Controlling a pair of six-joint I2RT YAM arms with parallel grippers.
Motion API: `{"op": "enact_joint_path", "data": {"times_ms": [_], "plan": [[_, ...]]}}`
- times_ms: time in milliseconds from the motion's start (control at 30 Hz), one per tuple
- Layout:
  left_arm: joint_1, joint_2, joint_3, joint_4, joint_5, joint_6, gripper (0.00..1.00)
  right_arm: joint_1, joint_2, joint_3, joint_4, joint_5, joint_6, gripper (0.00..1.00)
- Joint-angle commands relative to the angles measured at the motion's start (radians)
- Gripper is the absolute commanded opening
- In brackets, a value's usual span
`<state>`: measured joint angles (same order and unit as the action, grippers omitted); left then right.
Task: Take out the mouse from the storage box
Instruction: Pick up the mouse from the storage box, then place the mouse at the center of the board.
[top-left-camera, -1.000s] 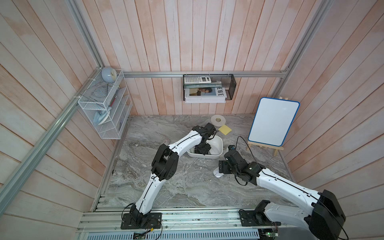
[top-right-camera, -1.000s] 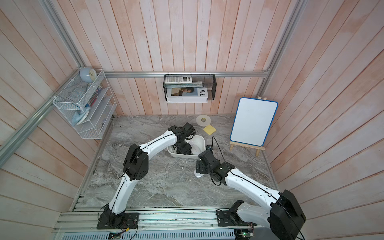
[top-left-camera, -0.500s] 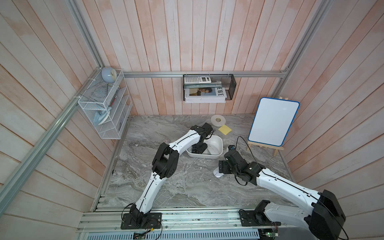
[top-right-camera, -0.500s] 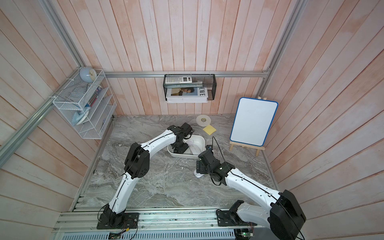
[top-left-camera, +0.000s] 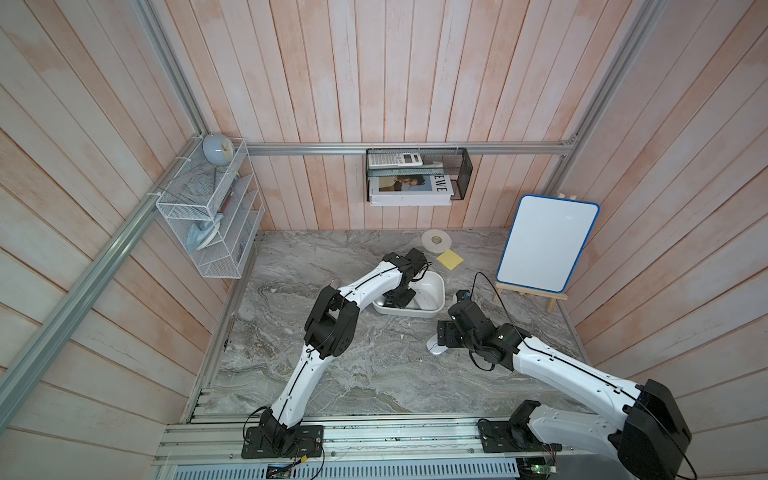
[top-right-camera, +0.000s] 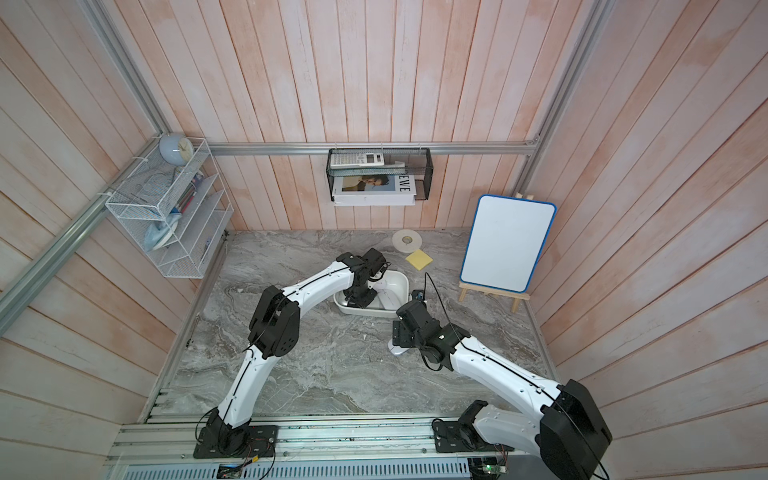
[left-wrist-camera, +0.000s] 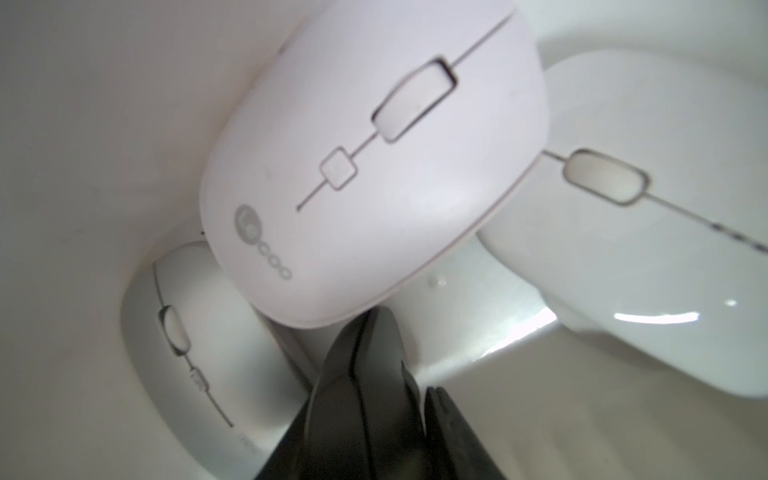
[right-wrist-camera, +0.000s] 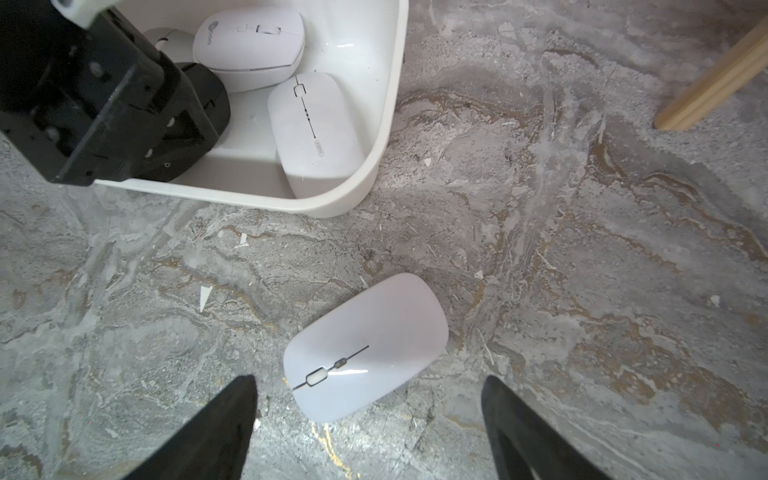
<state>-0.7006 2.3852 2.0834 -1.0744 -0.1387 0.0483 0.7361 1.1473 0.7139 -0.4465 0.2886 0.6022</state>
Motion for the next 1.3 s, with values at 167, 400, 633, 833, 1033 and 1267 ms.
{"op": "enact_joint_path", "data": {"times_ms": [167, 400, 633, 833, 1033, 1267], "plan": [[0.004, -0.084, -0.031, 0.004, -0.022, -0.043, 0.28, -0.004, 0.014, 0.005, -0.005, -0.006, 0.002, 0.88], [0.004, -0.114, -0.023, 0.025, -0.027, -0.066, 0.19, -0.004, 0.003, 0.002, -0.012, 0.002, -0.003, 0.89], [0.006, -0.145, -0.030, 0.035, -0.035, -0.093, 0.17, -0.004, -0.007, -0.001, -0.017, 0.012, -0.014, 0.89], [0.006, -0.241, -0.105, 0.087, -0.064, -0.139, 0.16, -0.004, -0.027, -0.004, -0.034, 0.037, -0.027, 0.89], [0.006, -0.370, -0.214, 0.149, -0.067, -0.189, 0.16, -0.005, -0.027, -0.003, -0.037, 0.046, -0.031, 0.89], [-0.007, -0.507, -0.346, 0.217, -0.077, -0.322, 0.16, -0.006, -0.038, 0.011, -0.059, 0.083, -0.040, 0.89]]}}
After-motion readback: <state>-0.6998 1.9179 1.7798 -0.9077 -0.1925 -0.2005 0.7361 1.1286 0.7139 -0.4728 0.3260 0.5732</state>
